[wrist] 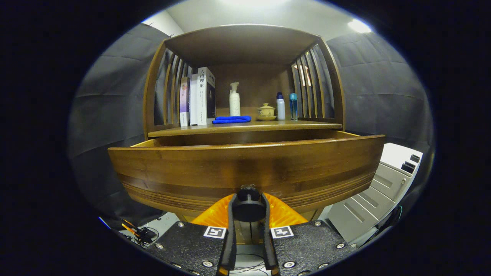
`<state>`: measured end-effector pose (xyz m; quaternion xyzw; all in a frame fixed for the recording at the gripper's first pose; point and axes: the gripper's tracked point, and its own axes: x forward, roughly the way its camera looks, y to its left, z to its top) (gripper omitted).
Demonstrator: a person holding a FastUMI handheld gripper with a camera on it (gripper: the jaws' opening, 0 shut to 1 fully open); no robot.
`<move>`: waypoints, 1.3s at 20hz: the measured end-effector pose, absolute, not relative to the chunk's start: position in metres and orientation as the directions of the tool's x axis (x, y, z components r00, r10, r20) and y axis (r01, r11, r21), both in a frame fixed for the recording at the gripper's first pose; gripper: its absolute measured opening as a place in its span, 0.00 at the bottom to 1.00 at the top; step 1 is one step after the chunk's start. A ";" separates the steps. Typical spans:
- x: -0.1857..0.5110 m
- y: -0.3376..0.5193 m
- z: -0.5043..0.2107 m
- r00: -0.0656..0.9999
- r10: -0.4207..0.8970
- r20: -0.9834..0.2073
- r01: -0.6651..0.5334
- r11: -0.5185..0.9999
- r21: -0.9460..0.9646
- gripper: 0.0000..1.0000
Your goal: Pull open the drawer, take out the items inside it, and place them on the countertop above the cabinet.
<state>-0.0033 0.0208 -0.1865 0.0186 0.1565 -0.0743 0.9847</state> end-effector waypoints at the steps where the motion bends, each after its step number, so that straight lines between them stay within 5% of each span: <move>1: -0.005 0.020 -0.183 0.941 -0.140 -0.309 0.151 0.988 0.012 0.28; 26: -0.026 0.021 -0.187 0.943 -0.095 -0.320 0.100 0.995 -0.001 0.28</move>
